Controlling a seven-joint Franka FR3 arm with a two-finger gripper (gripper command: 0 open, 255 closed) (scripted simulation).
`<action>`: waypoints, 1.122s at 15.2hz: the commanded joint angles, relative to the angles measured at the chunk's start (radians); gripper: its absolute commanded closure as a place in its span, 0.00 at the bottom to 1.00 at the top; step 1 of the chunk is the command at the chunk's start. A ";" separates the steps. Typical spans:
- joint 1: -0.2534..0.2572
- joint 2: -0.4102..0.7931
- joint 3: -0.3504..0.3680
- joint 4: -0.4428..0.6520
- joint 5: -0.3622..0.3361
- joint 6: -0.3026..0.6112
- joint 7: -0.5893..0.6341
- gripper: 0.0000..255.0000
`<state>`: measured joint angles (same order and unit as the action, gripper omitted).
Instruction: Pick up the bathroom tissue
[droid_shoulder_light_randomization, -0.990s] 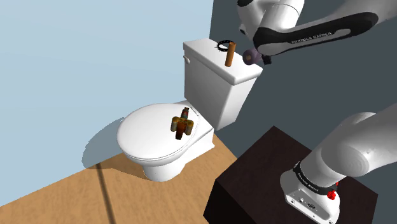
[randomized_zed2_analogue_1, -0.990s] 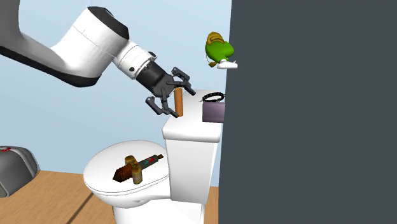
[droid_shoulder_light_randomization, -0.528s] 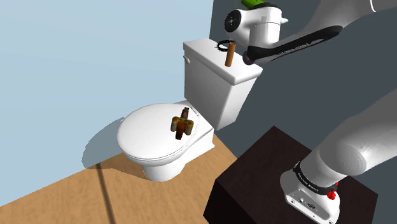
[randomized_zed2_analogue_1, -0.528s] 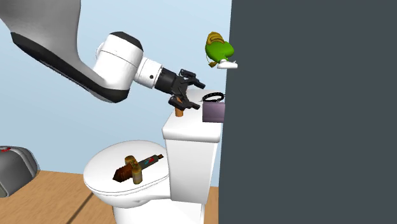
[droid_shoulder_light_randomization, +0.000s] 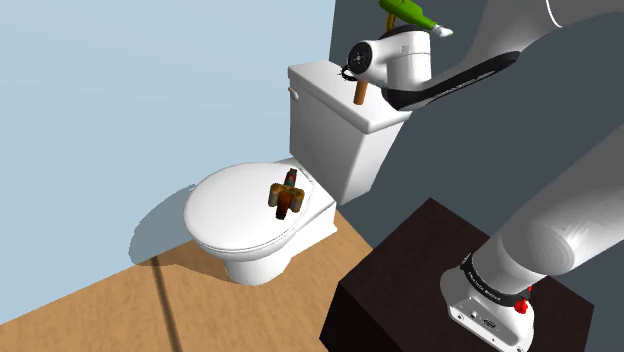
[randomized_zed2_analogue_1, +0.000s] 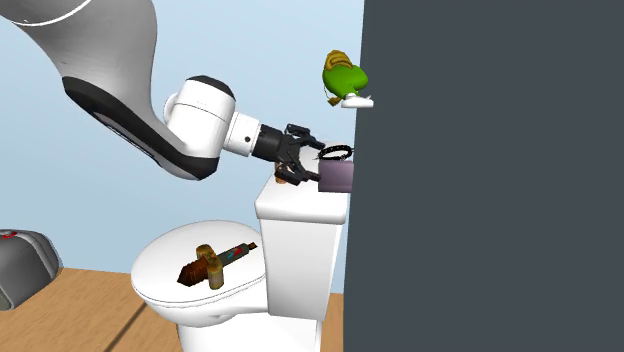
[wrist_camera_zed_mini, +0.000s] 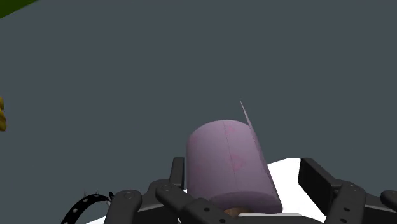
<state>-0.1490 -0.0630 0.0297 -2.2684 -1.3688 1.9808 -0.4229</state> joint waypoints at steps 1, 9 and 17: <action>-0.001 0.014 0.000 -0.005 -0.009 0.004 0.020 0.00; 0.000 0.009 0.000 -0.005 -0.007 0.003 0.015 1.00; 0.001 -0.023 0.000 0.014 0.016 -0.008 -0.040 1.00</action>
<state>-0.1477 -0.0755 0.0304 -2.2528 -1.3560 1.9737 -0.4522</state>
